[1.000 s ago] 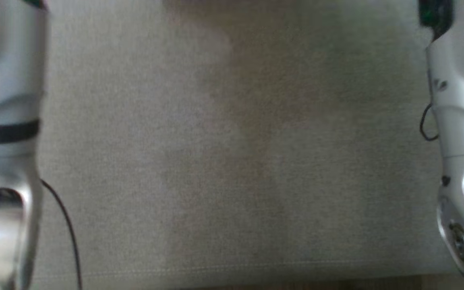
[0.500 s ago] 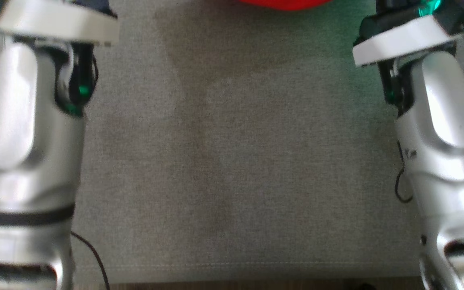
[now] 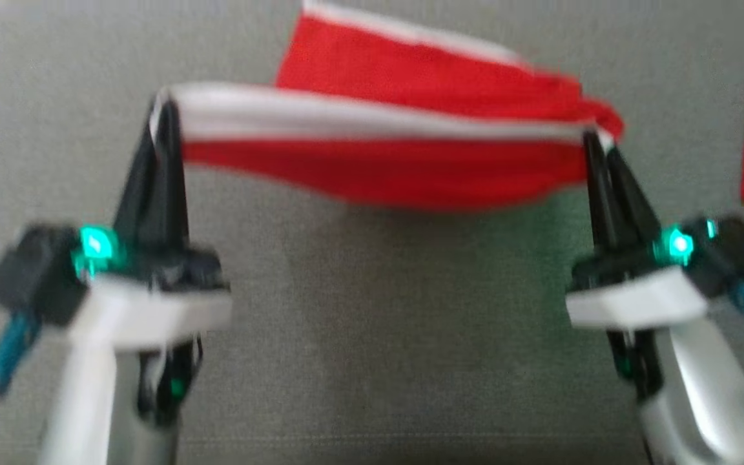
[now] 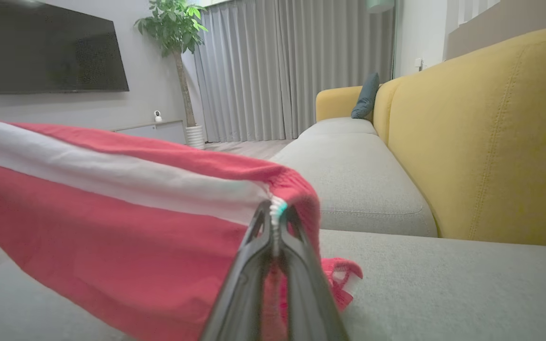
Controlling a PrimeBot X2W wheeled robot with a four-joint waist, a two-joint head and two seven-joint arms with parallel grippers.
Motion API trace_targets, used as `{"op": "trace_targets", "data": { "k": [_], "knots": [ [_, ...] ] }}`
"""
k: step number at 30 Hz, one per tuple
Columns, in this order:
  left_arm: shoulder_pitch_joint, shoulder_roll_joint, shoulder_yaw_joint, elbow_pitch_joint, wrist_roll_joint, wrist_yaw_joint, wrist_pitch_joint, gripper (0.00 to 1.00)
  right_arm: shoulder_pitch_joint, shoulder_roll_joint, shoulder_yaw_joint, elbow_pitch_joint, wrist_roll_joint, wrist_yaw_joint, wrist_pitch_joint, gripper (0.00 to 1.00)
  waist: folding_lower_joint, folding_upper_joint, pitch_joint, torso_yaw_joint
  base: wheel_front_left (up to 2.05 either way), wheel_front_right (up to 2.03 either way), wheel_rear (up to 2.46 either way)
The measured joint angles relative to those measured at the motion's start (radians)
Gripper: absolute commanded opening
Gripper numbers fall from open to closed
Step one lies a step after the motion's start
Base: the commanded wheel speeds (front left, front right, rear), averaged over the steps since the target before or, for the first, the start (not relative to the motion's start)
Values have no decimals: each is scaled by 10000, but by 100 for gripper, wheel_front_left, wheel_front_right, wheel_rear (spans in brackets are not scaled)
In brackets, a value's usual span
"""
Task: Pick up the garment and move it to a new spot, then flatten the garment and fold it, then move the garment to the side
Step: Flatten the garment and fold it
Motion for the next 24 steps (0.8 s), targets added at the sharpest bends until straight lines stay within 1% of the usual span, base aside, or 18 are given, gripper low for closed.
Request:
{"op": "trace_targets", "data": {
  "k": [3, 7, 9, 12, 16, 17, 19, 21, 22, 24],
  "knots": [
    [1200, -119, -50, -780, -2, 17, 0, 0, 1170, -35, -102, -825, 31, 0, 0, 0, 0, 0, -501, -16, 0, 0, 0],
    [2681, -150, -272, -1685, -19, 196, 0, 0, 2582, -146, -341, -1728, -52, 0, 13, 0, 0, 0, -1000, -162, 0, 0, 0],
    [3229, -151, -393, -1948, -19, 282, 0, 0, 3148, -174, -399, -2059, -100, 0, 199, 0, 0, 0, -1104, -312, 0, 0, 0],
    [3555, -150, -558, -1935, -25, 293, 0, 0, 3649, -174, -341, -2242, -65, 0, 543, 0, 0, 0, -1137, -500, 0, 0, 0],
    [3426, -142, -589, -1156, -280, 288, 2, 0, 3682, -153, -169, -2029, 98, 0, 713, 0, 0, 0, -995, -676, 0, 0, 0],
    [3426, -142, -589, -1156, -280, 288, 2, 0, 3682, -153, -169, -2029, 98, 0, 713, 0, 0, 0, -995, -676, 0, 0, 0],
    [3094, -121, -571, -523, -320, 253, 2, 0, 3543, -151, -77, -1685, 159, 0, 727, 0, 0, 0, -876, -745, 0, 0, 0],
    [2511, -71, -581, 190, -322, 151, 2, 0, 3266, -142, 10, -1250, 213, 0, 800, 0, 0, 0, -728, -809, 0, 0, 0],
    [1807, 10, -606, 892, -247, 75, 2, 0, 2890, -15, -13, -861, 249, 0, 798, 0, 0, 0, -570, -882, 0, 0, 0],
    [1066, 79, -617, 1580, -173, -15, 2, 0, 2468, 130, -50, -520, 249, 0, 794, 0, 0, 0, -393, -960, 0, 0, 0]
  ]
}}
